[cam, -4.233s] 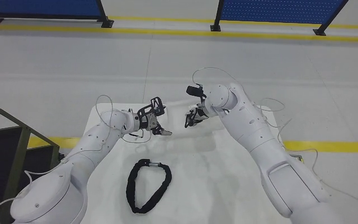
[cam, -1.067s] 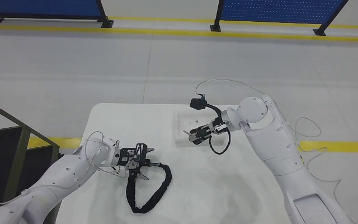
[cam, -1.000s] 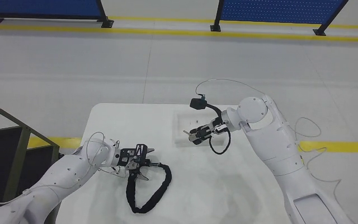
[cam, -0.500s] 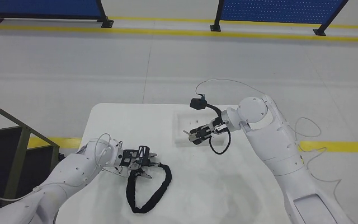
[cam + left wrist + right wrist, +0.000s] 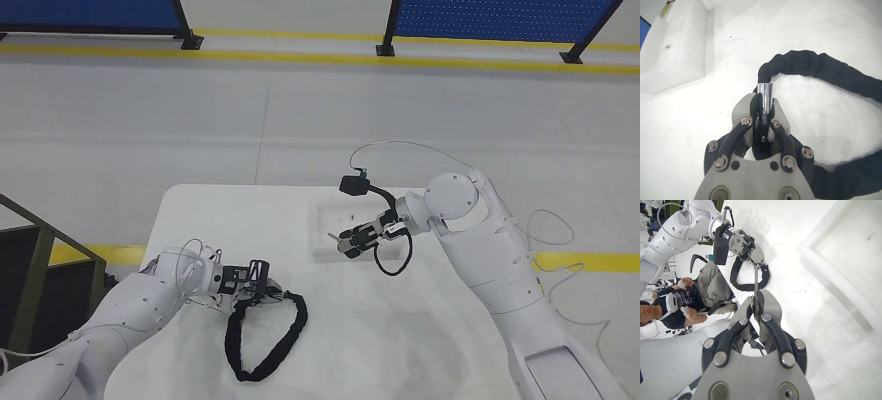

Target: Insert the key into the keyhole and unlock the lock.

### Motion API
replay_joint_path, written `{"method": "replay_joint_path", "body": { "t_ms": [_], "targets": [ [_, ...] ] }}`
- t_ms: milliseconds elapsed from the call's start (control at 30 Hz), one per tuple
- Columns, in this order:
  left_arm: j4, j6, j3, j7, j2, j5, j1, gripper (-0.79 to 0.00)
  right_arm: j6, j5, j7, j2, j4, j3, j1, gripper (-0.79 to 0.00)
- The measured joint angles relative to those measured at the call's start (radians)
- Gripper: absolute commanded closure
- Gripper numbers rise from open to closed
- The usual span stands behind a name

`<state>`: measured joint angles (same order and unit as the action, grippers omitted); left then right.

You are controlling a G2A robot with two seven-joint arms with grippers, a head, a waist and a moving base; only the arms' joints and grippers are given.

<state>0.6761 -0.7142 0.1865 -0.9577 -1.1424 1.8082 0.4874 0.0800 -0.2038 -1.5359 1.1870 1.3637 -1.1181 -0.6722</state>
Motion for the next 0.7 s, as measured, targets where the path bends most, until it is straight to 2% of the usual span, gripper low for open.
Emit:
{"method": "replay_joint_path", "body": {
  "t_ms": [167, 367, 567, 700],
  "targets": [
    [0.01, 0.014, 0.023, -0.06, 0.009, -0.012, -0.004, 0.0, 0.0, 0.0, 0.0, 0.0, 0.0, 0.0, 0.0, 0.0],
    [0.063, 0.006, 0.059, -0.138, 0.037, -0.025, -0.011, 0.0, 0.0, 0.0, 0.0, 0.0, 0.0, 0.0, 0.0, 0.0],
    [0.176, 0.025, 0.101, -0.173, 0.086, -0.048, -0.007, 0.0, -0.016, 0.024, 0.0, -0.007, 0.048, 0.033, -0.005, 0.0],
    [0.279, 0.036, 0.139, -0.184, 0.13, -0.061, -0.005, 0.0, -0.064, 0.06, 0.0, -0.034, 0.101, 0.125, 0.035, 0.0]
  ]
}}
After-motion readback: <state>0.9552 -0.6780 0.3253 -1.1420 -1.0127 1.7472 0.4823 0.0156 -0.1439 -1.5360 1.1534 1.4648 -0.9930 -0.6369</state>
